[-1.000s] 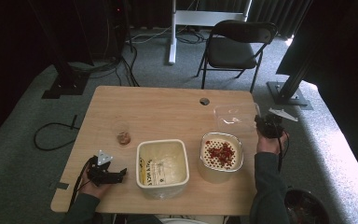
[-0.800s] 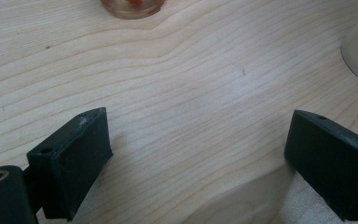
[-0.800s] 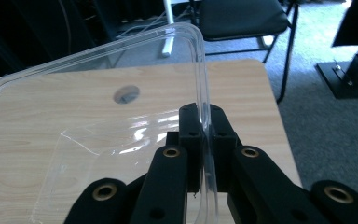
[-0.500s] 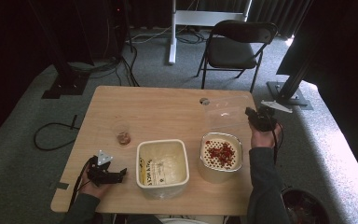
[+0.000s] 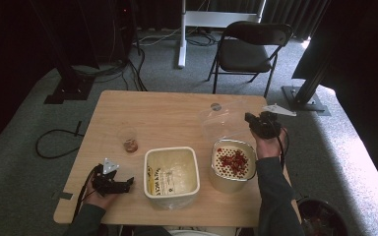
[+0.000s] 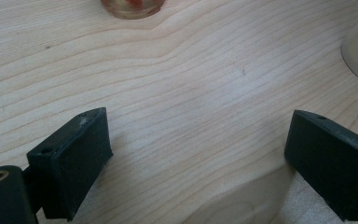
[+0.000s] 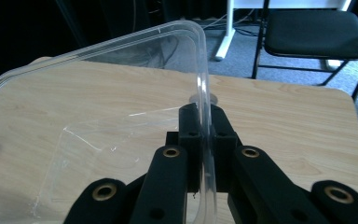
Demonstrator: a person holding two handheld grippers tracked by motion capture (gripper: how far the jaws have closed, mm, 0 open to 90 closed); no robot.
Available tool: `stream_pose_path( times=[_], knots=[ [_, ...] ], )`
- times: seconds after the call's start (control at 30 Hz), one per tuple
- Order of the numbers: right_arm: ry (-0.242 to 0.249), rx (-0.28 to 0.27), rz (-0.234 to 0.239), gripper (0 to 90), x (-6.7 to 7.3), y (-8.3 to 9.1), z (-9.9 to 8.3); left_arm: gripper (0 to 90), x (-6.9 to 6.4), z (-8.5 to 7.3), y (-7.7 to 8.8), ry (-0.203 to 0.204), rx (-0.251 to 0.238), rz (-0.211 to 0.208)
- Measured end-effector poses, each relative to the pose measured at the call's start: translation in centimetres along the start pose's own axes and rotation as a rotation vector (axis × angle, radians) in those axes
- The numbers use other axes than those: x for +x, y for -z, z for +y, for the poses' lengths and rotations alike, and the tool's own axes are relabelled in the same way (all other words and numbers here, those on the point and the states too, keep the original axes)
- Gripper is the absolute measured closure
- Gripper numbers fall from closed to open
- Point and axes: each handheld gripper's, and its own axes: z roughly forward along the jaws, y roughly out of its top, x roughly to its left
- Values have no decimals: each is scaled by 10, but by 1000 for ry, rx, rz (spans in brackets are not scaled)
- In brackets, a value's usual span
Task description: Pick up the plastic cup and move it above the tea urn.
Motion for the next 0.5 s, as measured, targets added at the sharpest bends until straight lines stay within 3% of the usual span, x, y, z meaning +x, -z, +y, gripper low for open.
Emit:
stream_pose_path(
  times=[0.5],
  knots=[
    [32, 4, 94, 872, 24, 5, 4, 74, 0, 0, 0, 2, 0, 0]
  ],
)
